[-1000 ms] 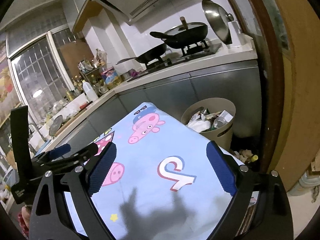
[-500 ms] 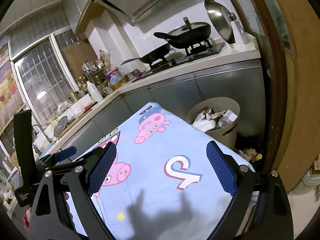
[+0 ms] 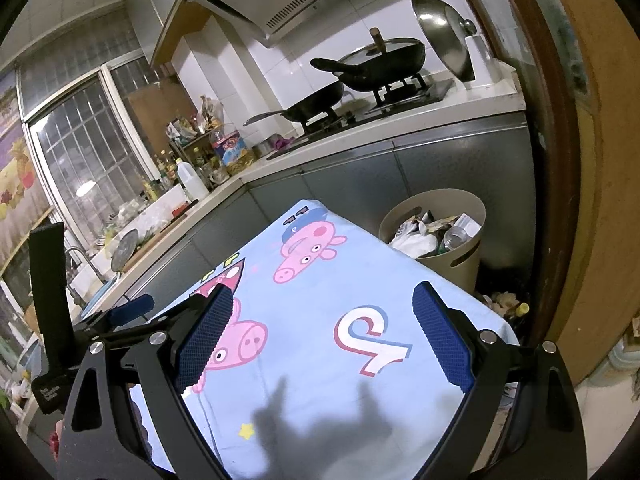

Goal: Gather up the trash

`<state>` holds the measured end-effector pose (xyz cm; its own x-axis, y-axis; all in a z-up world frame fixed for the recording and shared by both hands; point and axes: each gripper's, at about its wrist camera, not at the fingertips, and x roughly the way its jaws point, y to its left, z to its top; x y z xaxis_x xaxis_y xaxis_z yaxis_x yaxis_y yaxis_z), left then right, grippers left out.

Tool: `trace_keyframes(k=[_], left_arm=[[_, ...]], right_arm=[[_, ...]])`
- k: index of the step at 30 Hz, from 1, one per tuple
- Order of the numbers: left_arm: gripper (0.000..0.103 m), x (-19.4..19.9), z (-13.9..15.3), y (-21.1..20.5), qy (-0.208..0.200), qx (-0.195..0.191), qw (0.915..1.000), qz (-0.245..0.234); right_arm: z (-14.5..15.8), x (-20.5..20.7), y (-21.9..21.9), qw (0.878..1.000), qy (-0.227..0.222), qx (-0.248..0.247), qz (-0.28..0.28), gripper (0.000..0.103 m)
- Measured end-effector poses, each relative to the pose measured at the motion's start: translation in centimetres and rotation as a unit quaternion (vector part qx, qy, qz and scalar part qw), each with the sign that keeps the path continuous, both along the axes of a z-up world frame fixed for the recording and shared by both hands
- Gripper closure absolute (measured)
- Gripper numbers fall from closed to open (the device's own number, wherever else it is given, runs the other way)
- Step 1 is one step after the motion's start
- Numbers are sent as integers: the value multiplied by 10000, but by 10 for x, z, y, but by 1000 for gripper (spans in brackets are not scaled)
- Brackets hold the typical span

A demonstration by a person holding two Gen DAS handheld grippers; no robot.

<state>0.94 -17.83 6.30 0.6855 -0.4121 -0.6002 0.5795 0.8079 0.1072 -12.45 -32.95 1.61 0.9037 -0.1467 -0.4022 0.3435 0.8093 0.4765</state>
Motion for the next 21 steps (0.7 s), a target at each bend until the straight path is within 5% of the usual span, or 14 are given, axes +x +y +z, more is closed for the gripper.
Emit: trace_keyframes(k=[21], left_arm=[[4, 7, -10, 1, 150, 92, 9998, 121]], right_arm=[[-1, 9, 7, 10000, 28, 28, 50, 13]])
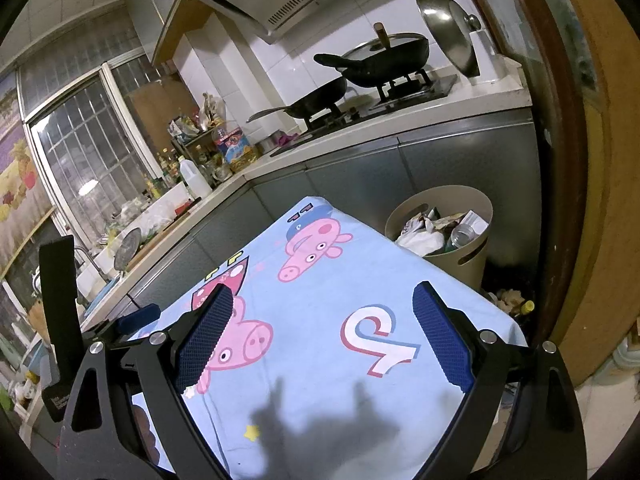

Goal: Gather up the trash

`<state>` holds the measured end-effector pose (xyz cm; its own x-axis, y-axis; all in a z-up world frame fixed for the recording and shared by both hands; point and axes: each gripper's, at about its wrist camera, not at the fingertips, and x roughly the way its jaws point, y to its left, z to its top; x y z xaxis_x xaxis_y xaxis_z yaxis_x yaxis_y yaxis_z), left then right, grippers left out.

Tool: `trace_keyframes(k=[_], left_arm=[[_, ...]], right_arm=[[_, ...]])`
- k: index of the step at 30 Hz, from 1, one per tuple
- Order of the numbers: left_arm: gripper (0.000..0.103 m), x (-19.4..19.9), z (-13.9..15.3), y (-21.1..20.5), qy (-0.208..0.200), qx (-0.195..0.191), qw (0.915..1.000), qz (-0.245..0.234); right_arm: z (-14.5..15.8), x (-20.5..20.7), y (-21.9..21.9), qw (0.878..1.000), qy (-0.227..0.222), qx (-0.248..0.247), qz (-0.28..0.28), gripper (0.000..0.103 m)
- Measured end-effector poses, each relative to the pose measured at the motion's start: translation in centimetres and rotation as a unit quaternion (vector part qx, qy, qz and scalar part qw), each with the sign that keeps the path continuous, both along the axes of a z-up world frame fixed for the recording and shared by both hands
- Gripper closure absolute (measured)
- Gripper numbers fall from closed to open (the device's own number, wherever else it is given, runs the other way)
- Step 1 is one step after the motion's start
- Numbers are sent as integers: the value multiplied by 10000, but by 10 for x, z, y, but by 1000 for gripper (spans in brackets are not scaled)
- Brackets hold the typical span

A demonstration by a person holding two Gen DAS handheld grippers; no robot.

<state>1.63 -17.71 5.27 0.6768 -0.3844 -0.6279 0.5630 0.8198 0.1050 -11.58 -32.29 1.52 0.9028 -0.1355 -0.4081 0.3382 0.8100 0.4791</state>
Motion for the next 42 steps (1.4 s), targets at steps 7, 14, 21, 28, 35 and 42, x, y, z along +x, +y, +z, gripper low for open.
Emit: trace_keyframes(k=[7, 14, 21, 28, 35, 42], left_arm=[[4, 4, -3, 1, 114, 0, 9999, 25], [4, 11, -9, 3, 247, 27, 9997, 68], [4, 16, -12, 6, 333, 61, 9994, 119], [4, 15, -10, 6, 252, 0, 9996, 121], [4, 7, 3, 17, -95, -354, 9992, 151], [4, 9, 9, 29, -281, -556, 9975, 321]], right_arm=[[-3, 7, 2, 10000, 60, 7, 1, 13], [-7, 11, 1, 9999, 103, 61, 21, 13], [-6, 14, -1, 9999, 138, 72, 67, 13], [-1, 14, 1, 10000, 72, 22, 63, 13], [3, 15, 15, 9989, 78, -461, -62, 12], [7, 7, 20, 9972, -37, -691, -284, 11]])
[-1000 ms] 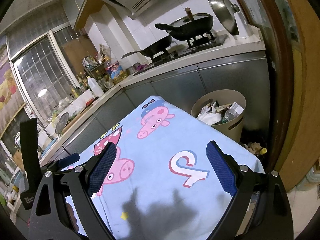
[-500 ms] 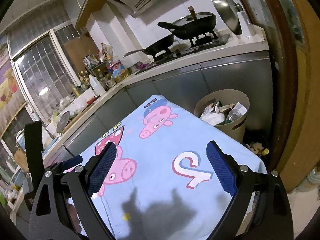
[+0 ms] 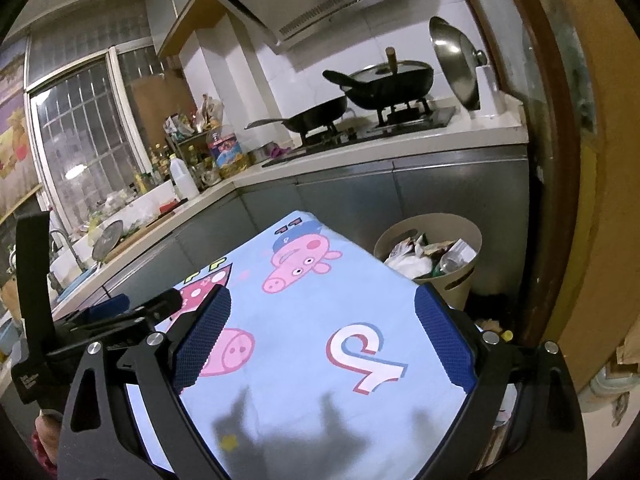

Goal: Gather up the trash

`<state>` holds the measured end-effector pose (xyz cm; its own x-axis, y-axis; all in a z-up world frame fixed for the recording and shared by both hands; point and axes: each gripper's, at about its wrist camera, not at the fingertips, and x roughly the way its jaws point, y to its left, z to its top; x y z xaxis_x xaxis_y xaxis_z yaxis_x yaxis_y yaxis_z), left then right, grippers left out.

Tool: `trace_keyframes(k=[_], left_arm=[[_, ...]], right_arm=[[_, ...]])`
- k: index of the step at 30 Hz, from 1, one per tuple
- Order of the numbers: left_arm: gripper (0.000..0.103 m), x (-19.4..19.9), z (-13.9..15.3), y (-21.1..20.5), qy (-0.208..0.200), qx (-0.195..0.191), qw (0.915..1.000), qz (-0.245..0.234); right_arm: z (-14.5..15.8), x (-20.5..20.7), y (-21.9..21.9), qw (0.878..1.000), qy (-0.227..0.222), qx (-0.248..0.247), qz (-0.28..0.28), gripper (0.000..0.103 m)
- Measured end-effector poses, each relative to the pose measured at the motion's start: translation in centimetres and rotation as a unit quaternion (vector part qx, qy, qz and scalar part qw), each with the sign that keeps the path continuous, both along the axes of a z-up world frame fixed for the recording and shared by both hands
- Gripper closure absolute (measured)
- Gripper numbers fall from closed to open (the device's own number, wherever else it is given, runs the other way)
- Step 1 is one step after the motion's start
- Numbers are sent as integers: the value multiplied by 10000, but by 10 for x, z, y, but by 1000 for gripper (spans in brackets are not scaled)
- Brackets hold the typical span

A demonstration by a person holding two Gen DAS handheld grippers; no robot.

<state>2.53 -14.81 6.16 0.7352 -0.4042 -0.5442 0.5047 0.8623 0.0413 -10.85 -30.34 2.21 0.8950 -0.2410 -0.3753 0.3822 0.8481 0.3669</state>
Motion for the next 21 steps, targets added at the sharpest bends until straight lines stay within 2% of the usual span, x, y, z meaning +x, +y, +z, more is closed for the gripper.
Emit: trace_keyframes(k=[5, 14, 21], left_arm=[[4, -2, 6, 8, -209, -117, 9997, 112], [4, -14, 22, 22, -1005, -261, 9940, 357], [4, -17, 32, 27, -1146, -402, 9924, 195]], right_arm=[[2, -5, -3, 9996, -163, -19, -231, 7], [8, -15, -2, 9980, -485, -110, -388, 6], [12, -18, 6, 9972, -641, -252, -306, 6]])
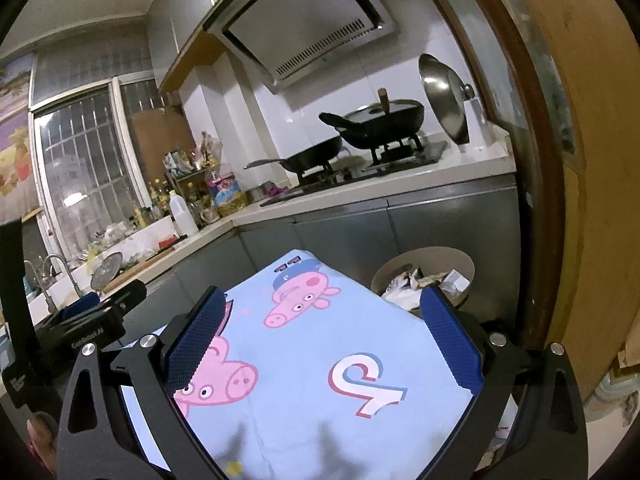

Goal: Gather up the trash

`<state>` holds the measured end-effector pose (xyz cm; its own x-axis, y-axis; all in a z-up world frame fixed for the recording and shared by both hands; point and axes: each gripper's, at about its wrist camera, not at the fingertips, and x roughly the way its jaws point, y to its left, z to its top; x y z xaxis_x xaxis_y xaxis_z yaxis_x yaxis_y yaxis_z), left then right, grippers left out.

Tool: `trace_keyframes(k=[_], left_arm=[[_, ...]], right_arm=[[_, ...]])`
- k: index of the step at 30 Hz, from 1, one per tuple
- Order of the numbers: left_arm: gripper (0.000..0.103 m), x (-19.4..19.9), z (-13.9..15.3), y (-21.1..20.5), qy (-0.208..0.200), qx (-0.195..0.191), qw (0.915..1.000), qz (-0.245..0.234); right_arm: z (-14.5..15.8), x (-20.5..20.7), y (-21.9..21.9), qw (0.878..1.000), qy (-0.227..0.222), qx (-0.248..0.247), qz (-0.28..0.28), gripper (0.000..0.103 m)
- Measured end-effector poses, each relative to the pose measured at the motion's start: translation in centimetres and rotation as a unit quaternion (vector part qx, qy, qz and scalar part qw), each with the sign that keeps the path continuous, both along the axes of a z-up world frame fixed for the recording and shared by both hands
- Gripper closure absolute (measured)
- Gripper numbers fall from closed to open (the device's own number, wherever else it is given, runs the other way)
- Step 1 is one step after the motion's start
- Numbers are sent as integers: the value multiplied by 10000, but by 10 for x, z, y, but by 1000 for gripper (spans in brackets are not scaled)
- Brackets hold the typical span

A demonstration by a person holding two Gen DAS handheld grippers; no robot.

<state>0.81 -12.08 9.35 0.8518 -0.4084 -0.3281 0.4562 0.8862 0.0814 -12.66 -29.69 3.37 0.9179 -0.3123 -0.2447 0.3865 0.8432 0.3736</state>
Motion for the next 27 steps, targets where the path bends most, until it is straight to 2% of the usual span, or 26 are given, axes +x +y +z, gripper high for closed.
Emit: trace_keyframes(k=[5, 12, 20, 27], left_arm=[[4, 1, 4, 3, 72, -29, 9999, -121], [4, 3, 7, -6, -60, 270, 9996, -6], [4, 13, 24, -12, 84, 96, 9996, -270], [4, 12, 35, -16, -18, 93, 9998, -163]], right_arm=[[5, -3, 7, 9998, -92, -199, 5, 6], [14, 1, 10, 9993, -153, -338, 68, 6], [28, -1, 9, 9988, -314, -378, 61, 6], [35, -3, 7, 9982, -443, -391, 92, 6]])
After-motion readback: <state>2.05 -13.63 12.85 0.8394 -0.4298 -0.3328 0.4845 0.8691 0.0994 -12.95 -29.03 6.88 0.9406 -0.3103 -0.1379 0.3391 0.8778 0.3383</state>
